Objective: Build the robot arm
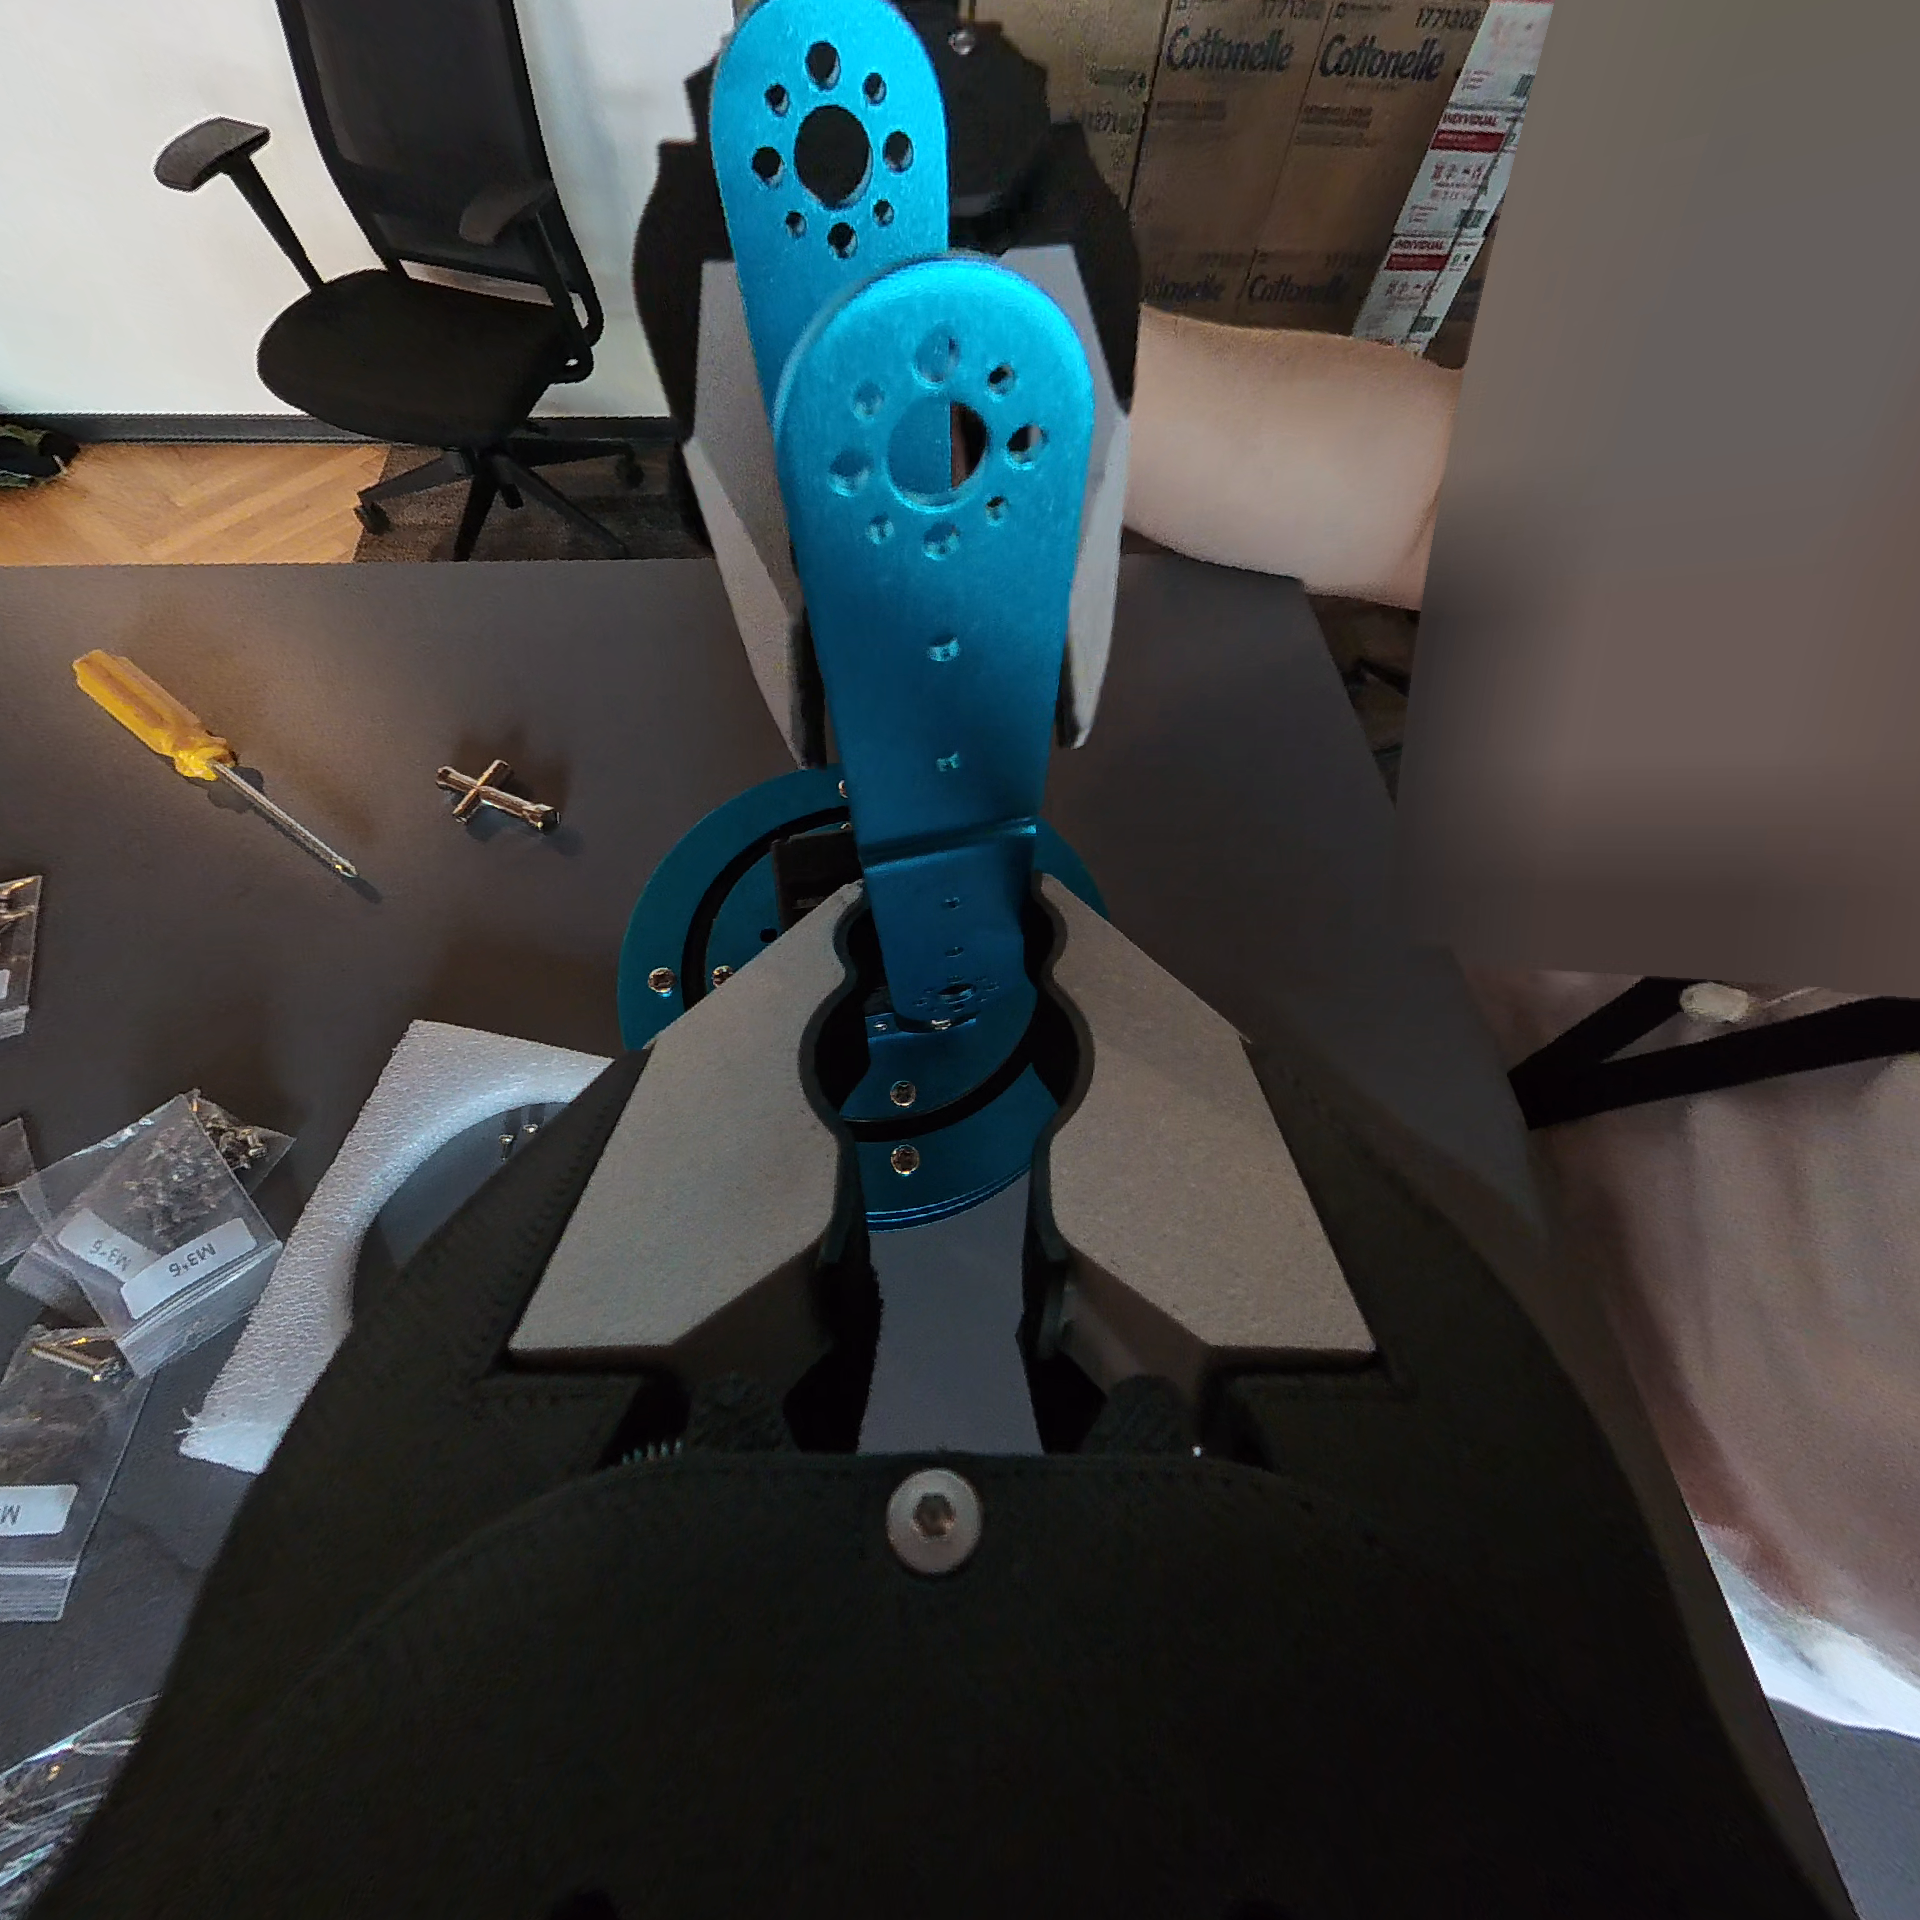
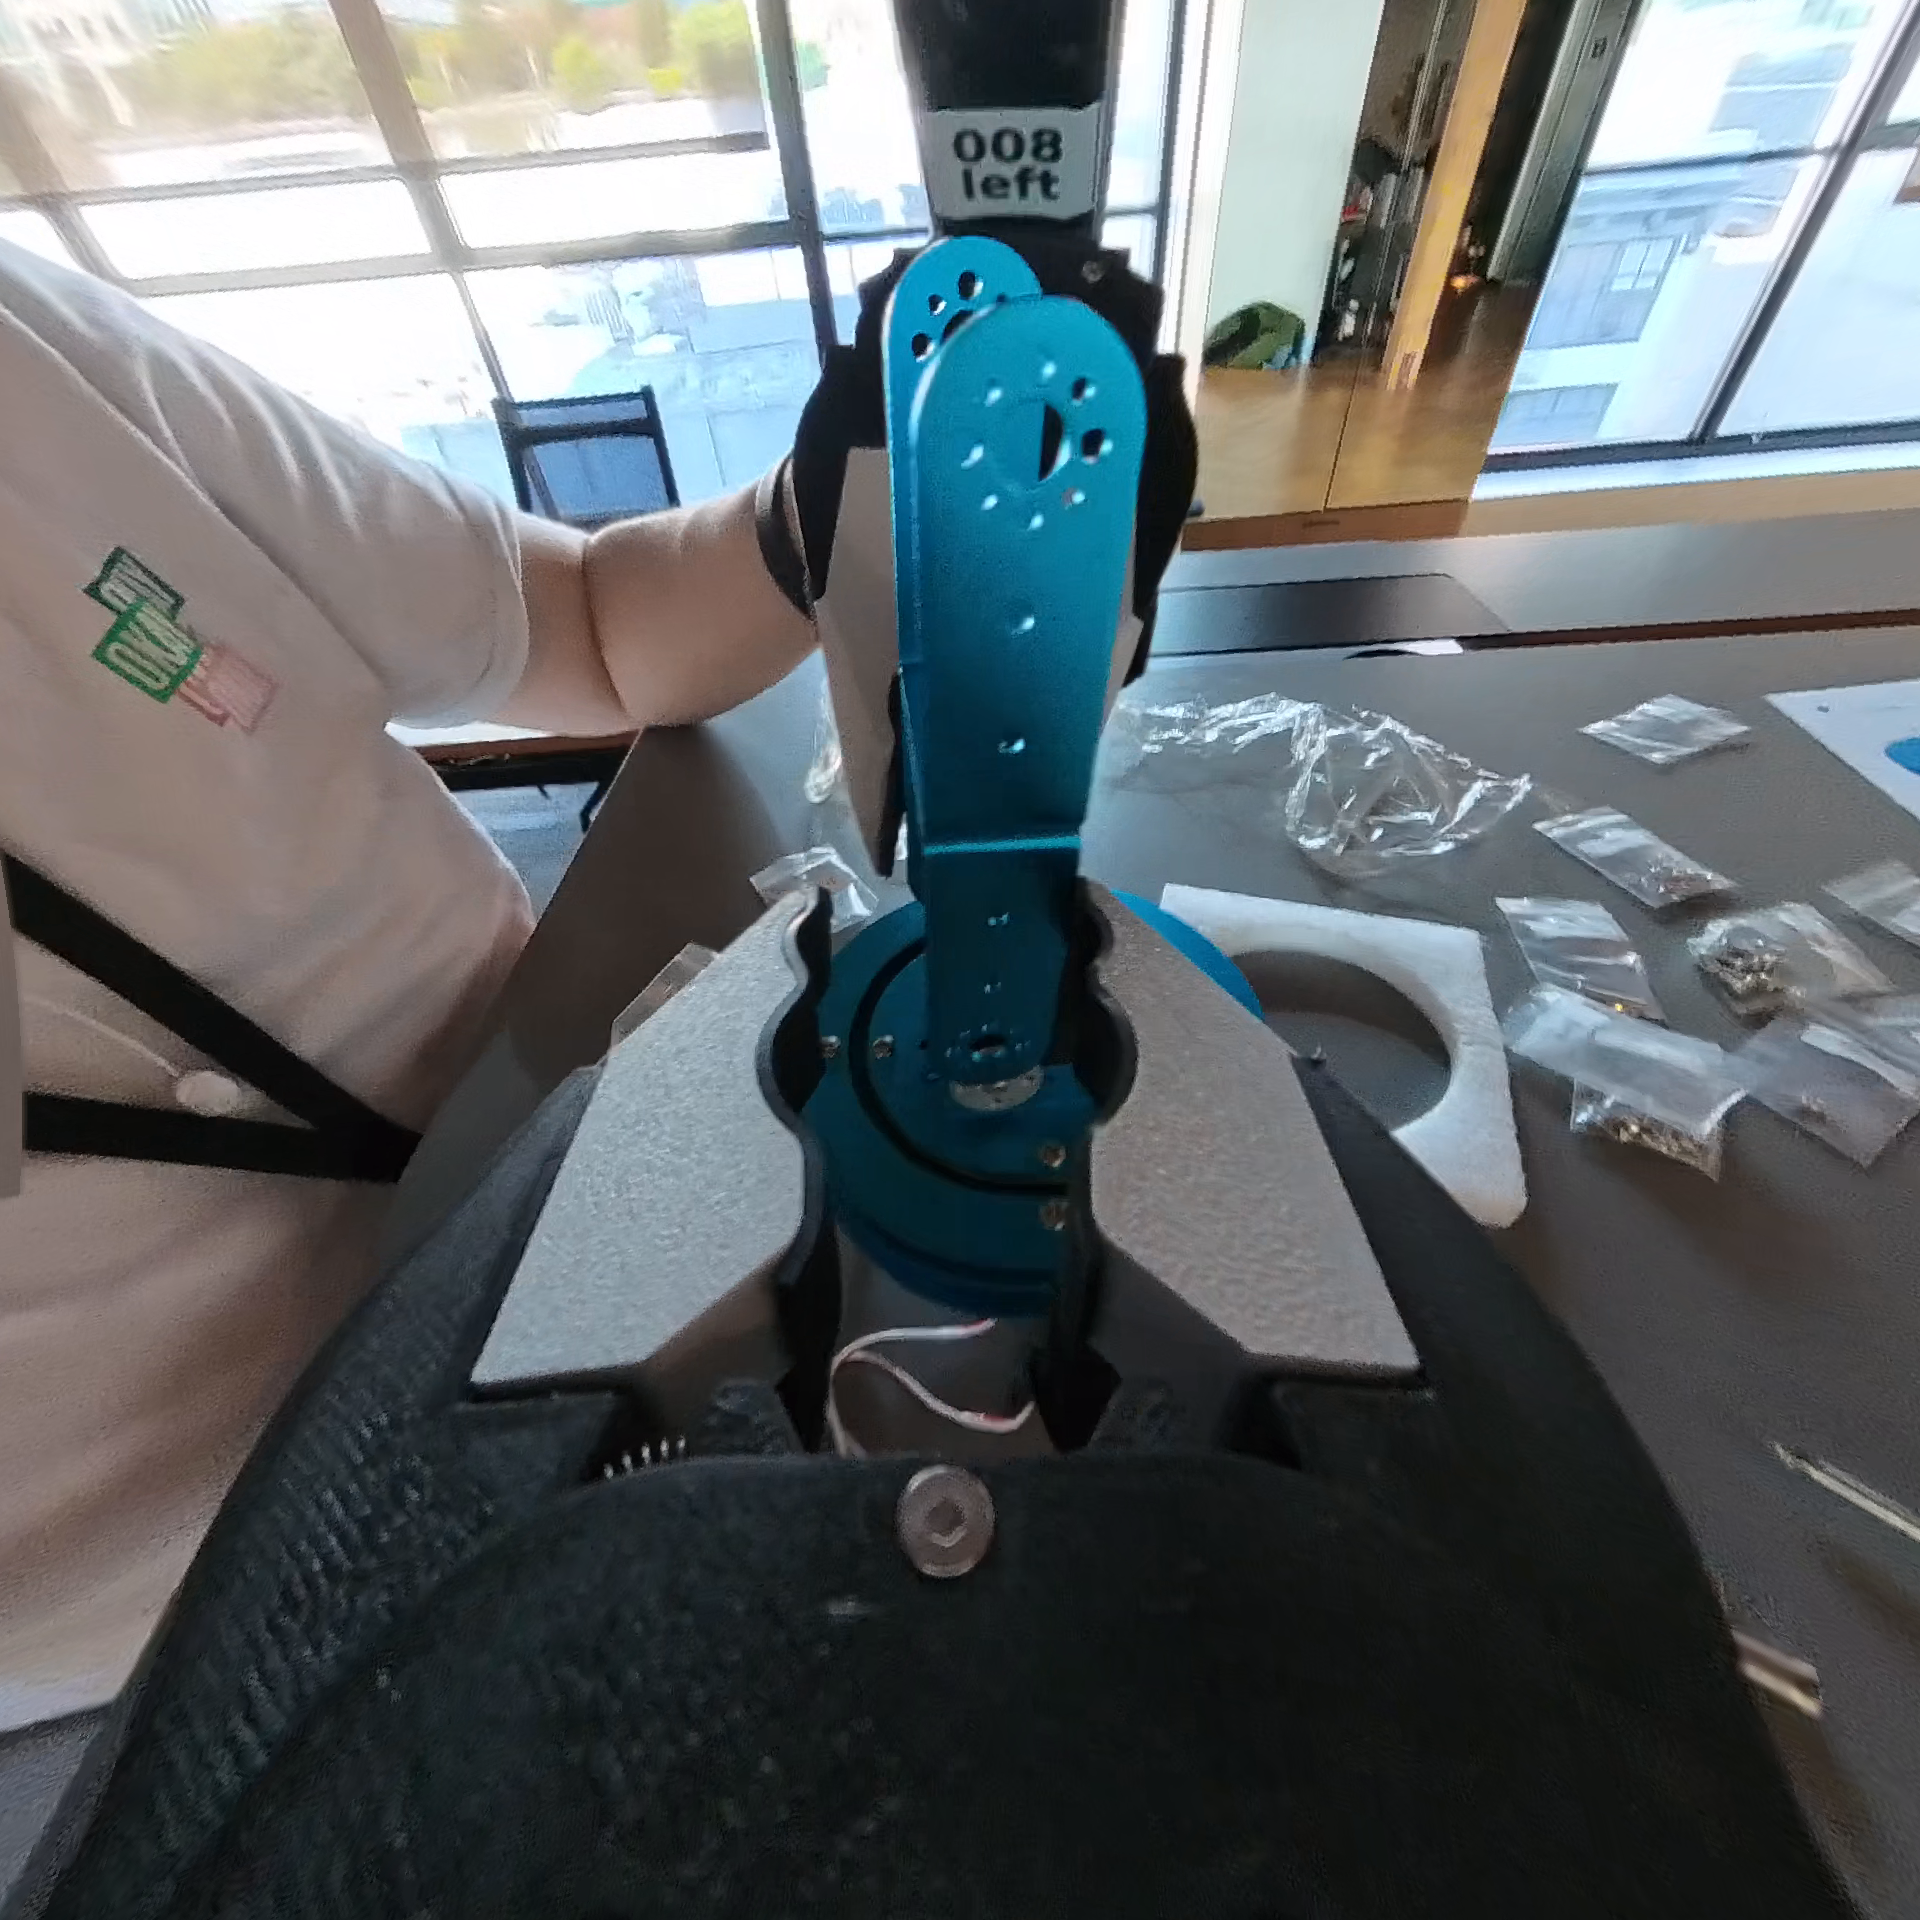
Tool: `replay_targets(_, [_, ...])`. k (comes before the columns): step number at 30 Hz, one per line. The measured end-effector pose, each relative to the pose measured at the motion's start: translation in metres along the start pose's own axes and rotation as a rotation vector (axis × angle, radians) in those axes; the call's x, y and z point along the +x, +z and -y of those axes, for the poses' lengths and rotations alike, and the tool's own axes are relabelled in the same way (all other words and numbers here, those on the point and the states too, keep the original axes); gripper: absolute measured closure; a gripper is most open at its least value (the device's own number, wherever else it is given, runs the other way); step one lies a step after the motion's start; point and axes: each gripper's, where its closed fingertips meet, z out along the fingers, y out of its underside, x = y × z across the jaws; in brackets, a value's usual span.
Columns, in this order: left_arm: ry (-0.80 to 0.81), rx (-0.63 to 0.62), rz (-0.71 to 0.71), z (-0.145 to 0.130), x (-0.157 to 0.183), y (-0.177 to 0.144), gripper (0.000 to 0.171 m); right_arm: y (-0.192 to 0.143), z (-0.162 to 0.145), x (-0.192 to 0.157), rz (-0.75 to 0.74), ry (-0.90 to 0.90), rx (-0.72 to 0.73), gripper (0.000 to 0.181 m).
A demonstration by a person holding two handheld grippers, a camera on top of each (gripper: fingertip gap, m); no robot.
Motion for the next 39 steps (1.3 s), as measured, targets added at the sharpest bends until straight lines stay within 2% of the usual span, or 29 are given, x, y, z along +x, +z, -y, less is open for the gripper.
replay_targets(3, [0.015, -0.002, 0.006, 0.000, 0.000, 0.000, 0.146, 0.002, 0.002, 0.007, 0.017, 0.009, 0.061, 0.155])
replay_targets(10, [0.020, 0.012, -0.002, 0.001, 0.001, 0.001, 0.146, 0.000, 0.003, 0.007, 0.001, -0.038, 0.106, 0.155])
replay_targets(26, [0.013, 0.012, 0.017, 0.003, 0.000, 0.005, 0.146, -0.005, 0.003, 0.008, 0.031, -0.006, 0.175, 0.154])
replay_targets(39, [-0.026, 0.063, 0.034, 0.006, 0.000, 0.008, 0.146, -0.011, -0.001, 0.009, 0.044, 0.029, 0.165, 0.155])
